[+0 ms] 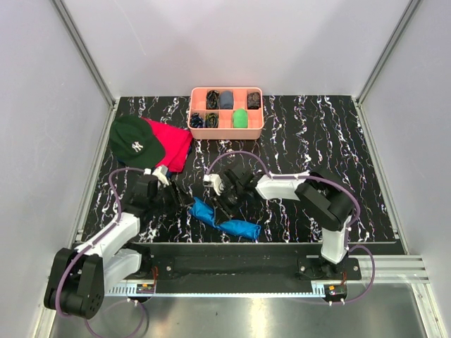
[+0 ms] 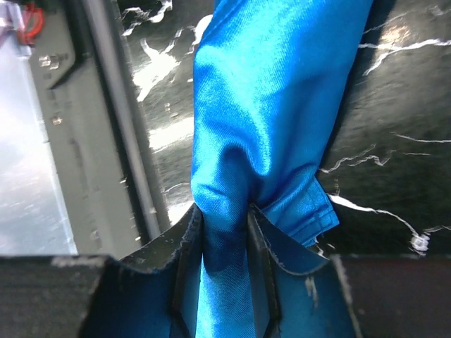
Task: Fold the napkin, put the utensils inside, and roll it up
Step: Roll the napkin with the utensil
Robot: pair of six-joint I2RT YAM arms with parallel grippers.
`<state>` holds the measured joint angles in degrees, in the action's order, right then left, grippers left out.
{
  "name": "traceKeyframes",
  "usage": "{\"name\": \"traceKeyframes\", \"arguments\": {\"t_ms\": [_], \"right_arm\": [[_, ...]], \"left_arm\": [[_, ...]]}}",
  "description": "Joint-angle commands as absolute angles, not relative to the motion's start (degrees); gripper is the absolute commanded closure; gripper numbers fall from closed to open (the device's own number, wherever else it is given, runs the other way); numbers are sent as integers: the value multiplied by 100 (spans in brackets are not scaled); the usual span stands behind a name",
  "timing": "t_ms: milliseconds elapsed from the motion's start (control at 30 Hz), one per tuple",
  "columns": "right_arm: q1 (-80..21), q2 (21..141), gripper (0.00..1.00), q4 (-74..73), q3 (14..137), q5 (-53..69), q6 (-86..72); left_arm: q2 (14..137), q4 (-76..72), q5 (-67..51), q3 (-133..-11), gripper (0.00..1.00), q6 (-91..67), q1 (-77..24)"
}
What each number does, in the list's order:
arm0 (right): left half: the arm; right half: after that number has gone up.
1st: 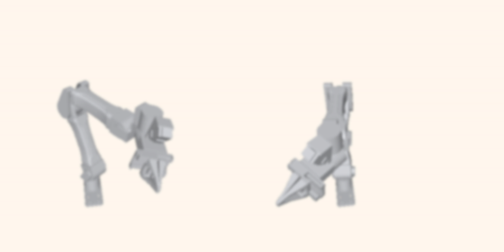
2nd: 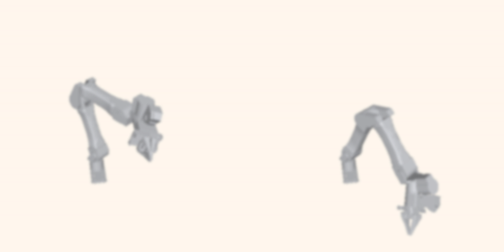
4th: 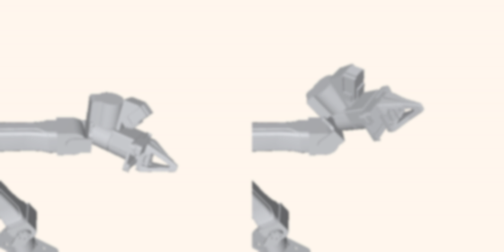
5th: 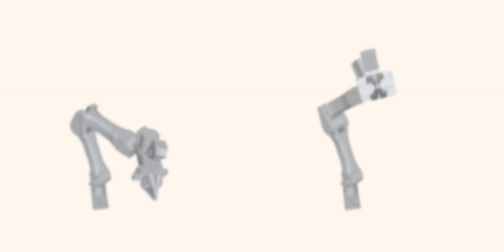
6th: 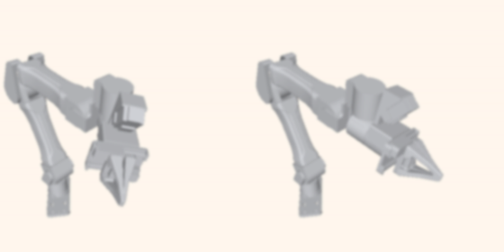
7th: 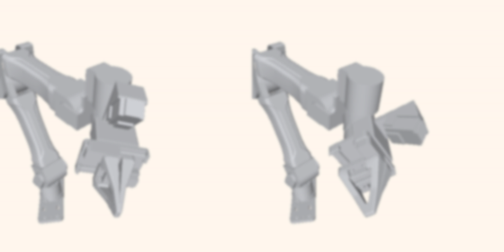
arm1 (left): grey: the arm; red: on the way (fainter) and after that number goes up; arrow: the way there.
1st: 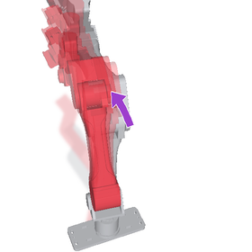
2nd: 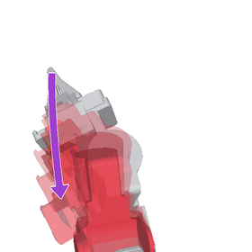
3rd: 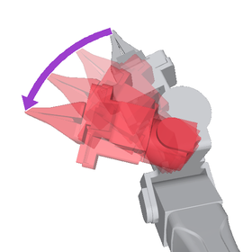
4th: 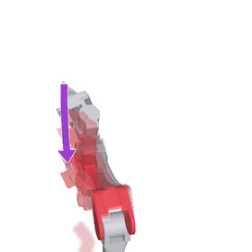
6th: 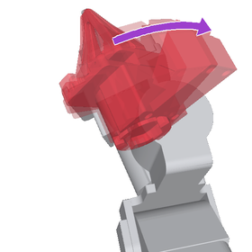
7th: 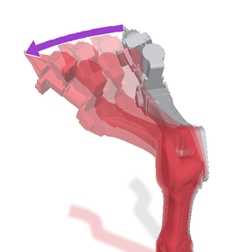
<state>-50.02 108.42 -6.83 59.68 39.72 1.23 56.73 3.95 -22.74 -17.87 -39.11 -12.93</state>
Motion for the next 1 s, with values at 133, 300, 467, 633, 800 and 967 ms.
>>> {"name": "traceKeyframes", "arguments": {"t_ms": [133,300,467,633,800,967], "right_arm": [[-4562,11346,68,-747,6161,5290,-167],[-4351,11487,68,-712,6328,5615,-220],[-4228,11803,69,-703,6530,6019,-272],[-4201,11971,69,-712,6609,6117,-281],[-4201,11971,69,-729,6601,6056,-281],[-4192,11769,62,-764,6601,5652,-360]], "left_arm": [[6029,-694,-2944,-1688,55,-3937,-1274],[6135,-782,-3146,-1591,55,-4025,-1283],[6389,-1063,-3217,-1547,55,-4052,-1283],[6845,-1598,-3340,-1538,56,-4131,-1292],[7180,-1872,-3533,-1564,70,-4192,-1292],[7251,-1698,-3517,-1599,100,-4219,-1310]]}}
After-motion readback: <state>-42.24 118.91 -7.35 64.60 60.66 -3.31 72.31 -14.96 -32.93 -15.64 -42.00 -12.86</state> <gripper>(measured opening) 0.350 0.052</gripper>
